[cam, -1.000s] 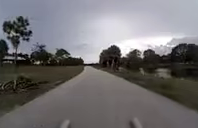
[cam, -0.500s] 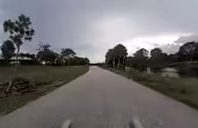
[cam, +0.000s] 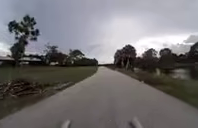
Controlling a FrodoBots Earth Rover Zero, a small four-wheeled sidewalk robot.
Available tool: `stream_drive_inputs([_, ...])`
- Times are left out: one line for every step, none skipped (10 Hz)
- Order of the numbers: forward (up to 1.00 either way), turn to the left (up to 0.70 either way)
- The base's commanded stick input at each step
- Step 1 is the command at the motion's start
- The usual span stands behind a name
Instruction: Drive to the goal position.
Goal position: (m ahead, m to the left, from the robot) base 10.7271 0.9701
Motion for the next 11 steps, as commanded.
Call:
stream_drive_inputs([1.0, 0.0])
stream_drive_inputs([1.0, 0.0])
stream_drive_inputs([1.0, 0.0])
stream_drive_inputs([1.0, 0.0])
stream_drive_inputs([1.0, 0.0])
stream_drive_inputs([1.0, 0.0])
stream_drive_inputs([1.0, 0.0])
stream_drive_inputs([1.0, 0.0])
stream_drive_inputs([1.0, 0.0])
stream_drive_inputs([1.0, -0.03])
stream_drive_inputs([1.0, -0.14])
